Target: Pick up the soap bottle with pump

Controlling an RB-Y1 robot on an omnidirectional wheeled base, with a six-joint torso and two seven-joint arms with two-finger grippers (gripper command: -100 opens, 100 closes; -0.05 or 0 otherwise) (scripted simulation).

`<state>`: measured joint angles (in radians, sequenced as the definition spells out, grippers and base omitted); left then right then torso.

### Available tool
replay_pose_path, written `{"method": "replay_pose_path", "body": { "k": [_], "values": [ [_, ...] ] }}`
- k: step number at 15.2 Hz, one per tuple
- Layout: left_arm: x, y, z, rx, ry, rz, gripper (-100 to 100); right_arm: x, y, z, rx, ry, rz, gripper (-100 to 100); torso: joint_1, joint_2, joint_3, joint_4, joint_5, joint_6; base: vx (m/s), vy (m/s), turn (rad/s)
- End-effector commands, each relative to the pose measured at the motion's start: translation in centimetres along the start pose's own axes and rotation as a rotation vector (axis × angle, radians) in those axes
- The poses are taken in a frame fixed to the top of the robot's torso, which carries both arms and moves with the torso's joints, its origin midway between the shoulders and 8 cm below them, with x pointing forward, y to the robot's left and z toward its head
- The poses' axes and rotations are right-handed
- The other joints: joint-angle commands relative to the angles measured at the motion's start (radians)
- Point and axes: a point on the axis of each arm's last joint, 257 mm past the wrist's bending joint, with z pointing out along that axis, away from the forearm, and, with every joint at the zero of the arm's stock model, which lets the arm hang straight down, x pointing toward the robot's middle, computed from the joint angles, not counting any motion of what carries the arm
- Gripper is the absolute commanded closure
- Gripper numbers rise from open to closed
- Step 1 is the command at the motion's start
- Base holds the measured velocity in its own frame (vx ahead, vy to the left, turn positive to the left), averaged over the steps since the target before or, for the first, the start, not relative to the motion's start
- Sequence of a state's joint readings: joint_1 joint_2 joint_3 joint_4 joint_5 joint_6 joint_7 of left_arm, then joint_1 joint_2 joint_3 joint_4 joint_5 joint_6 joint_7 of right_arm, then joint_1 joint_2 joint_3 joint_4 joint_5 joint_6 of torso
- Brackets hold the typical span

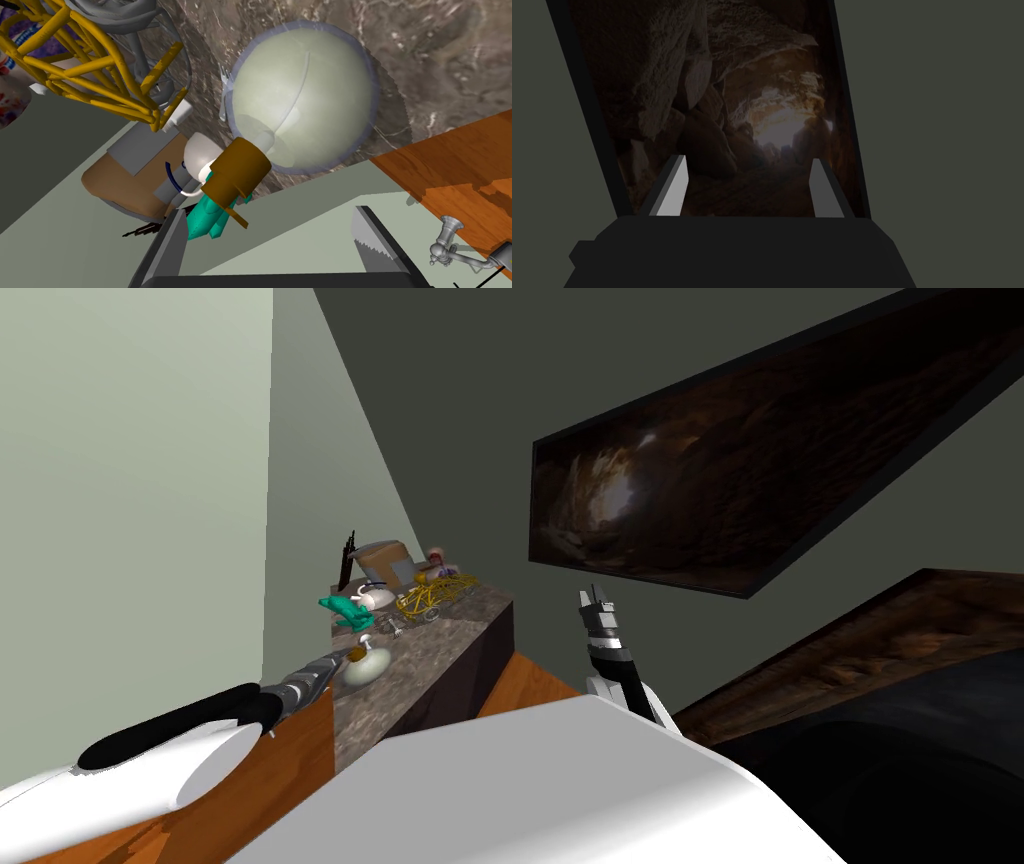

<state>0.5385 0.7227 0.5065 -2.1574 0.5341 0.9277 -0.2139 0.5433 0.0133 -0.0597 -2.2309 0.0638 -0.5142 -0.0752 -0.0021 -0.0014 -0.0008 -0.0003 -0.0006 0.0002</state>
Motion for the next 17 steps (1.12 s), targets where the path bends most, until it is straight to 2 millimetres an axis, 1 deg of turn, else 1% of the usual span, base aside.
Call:
{"method": "replay_pose_path", "body": {
  "k": [1, 2, 3, 5, 6, 7, 8, 9, 11, 12, 13, 14, 15, 17],
  "values": [
    [-0.4, 0.9, -0.2, -0.045, 0.006, 0.004, -100, 0.0, 0.0, 0.0, 0.0, 0.0, 0.0, 0, 0.0, 0.0, 0.0, 0.0, 0.0, 0.0, 0.043, -0.026, -0.093],
    [-0.4, 1.1, -0.2, -0.051, 0.007, 0.004, -100, 0.0, 0.0, 0.0, 0.0, 0.0, 0.0, 0, 0.0, 0.0, 0.0, 0.0, 0.0, 0.0, 0.033, -0.019, -0.034],
    [-1.2, 1.5, -0.5, -0.077, 0.007, 0.01, -100, 0.0, 0.0, 0.0, 0.0, 0.0, 0.0, 0, 0.0, 0.0, 0.0, 0.0, 0.0, 0.0, 0.045, -0.028, -0.075],
    [-1.0, 2.1, -0.5, -0.102, 0.012, 0.01, -100, 0.0, 0.0, 0.0, 0.0, 0.0, 0.0, 0, 0.0, -0.001, -0.001, 0.0, 0.0, 0.0, 0.046, -0.026, -0.058],
    [-1.7, 2.5, -0.8, -0.132, 0.014, 0.015, -100, 0.0, 0.0, 0.0, 0.0, 0.0, 0.0, 0, 0.0, -0.001, 0.0, 0.0, 0.0, 0.0, 0.039, -0.027, -0.069],
    [-1.6, 3.0, -0.9, -0.149, 0.018, 0.015, -100, 0.0, 0.0, 0.0, 0.0, 0.0, 0.0, 0, 0.0, -0.001, 0.0, 0.0, 0.0, 0.0, 0.045, -0.03, -0.089],
    [-1.6, 3.0, -0.9, -0.151, 0.018, 0.015, -100, 0.0, 0.0, 0.0, 0.0, 0.0, 0.0, 0, 0.0, -0.001, 0.0, 0.0, 0.0, 0.0, 0.034, -0.018, -0.039],
    [-2.3, 3.4, -1.2, -0.177, 0.019, 0.02, -100, 0.0, 0.0, 0.0, 0.0, 0.0, 0.0, 0, 0.0, 0.0, 0.0, 0.0, 0.0, 0.0, 0.04, -0.018, -0.069],
    [-2.2, 3.9, -1.3, -0.197, 0.023, 0.019, -100, 0.0, 0.0, 0.0, 0.0, 0.0, 0.0, 0, 0.0, -0.001, 0.0, 0.0, 0.0, 0.0, 0.042, -0.018, -0.048],
    [-2.8, 4.3, -1.7, -0.224, 0.025, 0.024, -100, 0.0, 0.0, 0.0, 0.0, 0.0, 0.0, 0, 0.0, -0.001, 0.0, 0.0, 0.0, 0.0, 0.037, -0.018, -0.074],
    [-2.7, 4.7, -1.8, -0.241, 0.029, 0.024, -100, 0.0, 0.0, 0.0, 0.0, 0.0, 0.0, 0, 0.0, 0.0, 0.0, 0.0, 0.0, 0.0, 0.039, -0.018, -0.075],
    [-2.7, 4.7, -1.8, -0.241, 0.029, 0.024, -100, 0.0, 0.0, 0.0, 0.0, 0.0, 0.0, 0, 0.0, 0.0, 0.0, 0.0, 0.0, 0.0, 0.029, -0.011, -0.024],
    [-3.2, 5.1, -2.3, -0.269, 0.031, 0.027, -100, 0.0, 0.0, 0.0, 0.0, 0.0, 0.0, 0, 0.001, 0.0, 0.0, 0.0, 0.0, 0.0, 0.037, -0.013, -0.066],
    [-3.2, 5.4, -2.4, -0.283, 0.034, 0.027, -100, 0.0, 0.0, 0.0, 0.0, 0.0, 0.0, 0, 0.001, 0.0, 0.0, 0.0, 0.0, 0.0, 0.04, -0.01, -0.043]
  ]
}}
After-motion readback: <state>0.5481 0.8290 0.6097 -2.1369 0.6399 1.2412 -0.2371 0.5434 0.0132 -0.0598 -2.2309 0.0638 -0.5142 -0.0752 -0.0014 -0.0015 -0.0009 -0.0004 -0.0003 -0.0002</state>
